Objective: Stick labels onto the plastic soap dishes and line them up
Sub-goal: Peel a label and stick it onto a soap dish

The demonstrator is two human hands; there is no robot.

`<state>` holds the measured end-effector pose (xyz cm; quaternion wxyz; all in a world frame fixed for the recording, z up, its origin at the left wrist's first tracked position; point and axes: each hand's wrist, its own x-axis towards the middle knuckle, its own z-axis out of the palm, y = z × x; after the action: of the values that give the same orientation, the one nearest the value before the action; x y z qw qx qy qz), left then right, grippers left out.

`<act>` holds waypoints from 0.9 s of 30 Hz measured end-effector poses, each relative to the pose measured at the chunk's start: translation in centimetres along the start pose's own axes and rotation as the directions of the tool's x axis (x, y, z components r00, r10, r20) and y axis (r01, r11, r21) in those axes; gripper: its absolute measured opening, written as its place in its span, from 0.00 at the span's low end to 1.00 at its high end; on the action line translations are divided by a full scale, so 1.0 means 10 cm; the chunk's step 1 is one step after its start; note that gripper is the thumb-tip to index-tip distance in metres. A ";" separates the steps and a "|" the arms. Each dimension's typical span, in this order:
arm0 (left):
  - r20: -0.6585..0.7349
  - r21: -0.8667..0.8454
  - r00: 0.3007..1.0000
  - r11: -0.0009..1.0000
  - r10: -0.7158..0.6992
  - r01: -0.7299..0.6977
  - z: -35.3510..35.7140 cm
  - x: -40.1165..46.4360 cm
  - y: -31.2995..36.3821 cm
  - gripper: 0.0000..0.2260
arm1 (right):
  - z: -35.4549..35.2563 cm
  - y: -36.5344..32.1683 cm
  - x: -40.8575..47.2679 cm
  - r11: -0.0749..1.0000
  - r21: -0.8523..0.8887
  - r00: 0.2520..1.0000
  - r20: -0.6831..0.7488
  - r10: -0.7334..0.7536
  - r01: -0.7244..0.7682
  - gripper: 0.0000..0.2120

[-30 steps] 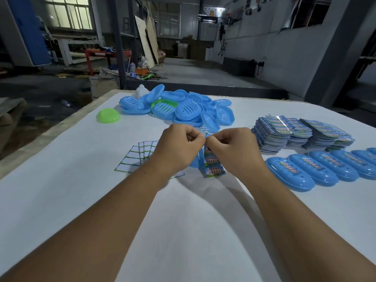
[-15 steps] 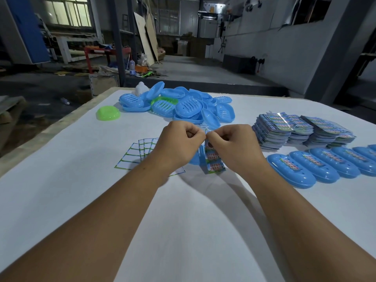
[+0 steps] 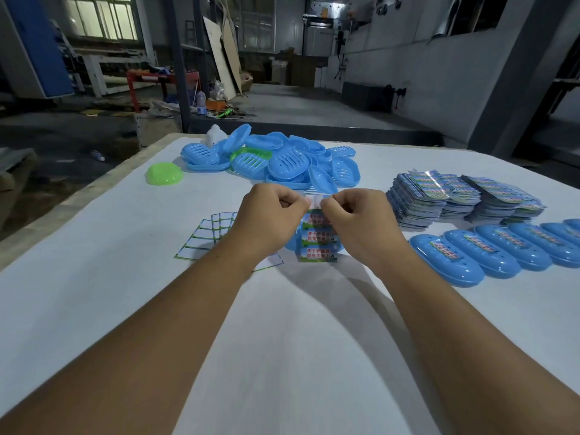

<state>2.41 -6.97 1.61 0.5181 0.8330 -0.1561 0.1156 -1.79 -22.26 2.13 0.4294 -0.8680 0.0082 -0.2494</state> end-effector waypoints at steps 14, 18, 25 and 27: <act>-0.229 0.574 0.958 0.771 -0.174 0.277 -0.36 0.14 -0.09 0.15 | -0.07 0.12 0.06 0.989 -0.029 0.988 -0.054 0.145 -0.147 0.18; -0.255 0.808 0.954 0.507 -0.158 0.300 -0.45 0.14 -0.14 0.09 | -0.05 0.09 0.03 0.992 -0.041 0.992 -0.048 0.119 -0.121 0.17; -0.205 0.605 0.978 0.780 -0.040 0.159 -0.35 0.09 -0.12 0.08 | -0.02 0.07 0.00 0.996 -0.061 0.991 -0.117 0.064 -0.071 0.15; -0.129 0.245 0.989 0.965 -0.066 0.097 -0.24 0.07 -0.02 0.09 | -0.01 0.07 0.00 0.996 -0.058 0.989 -0.134 0.057 -0.065 0.13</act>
<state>3.01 -4.83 2.77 0.4216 0.8889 -0.0744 0.1628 -1.71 -22.72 1.66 0.4083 -0.8617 0.0711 -0.2927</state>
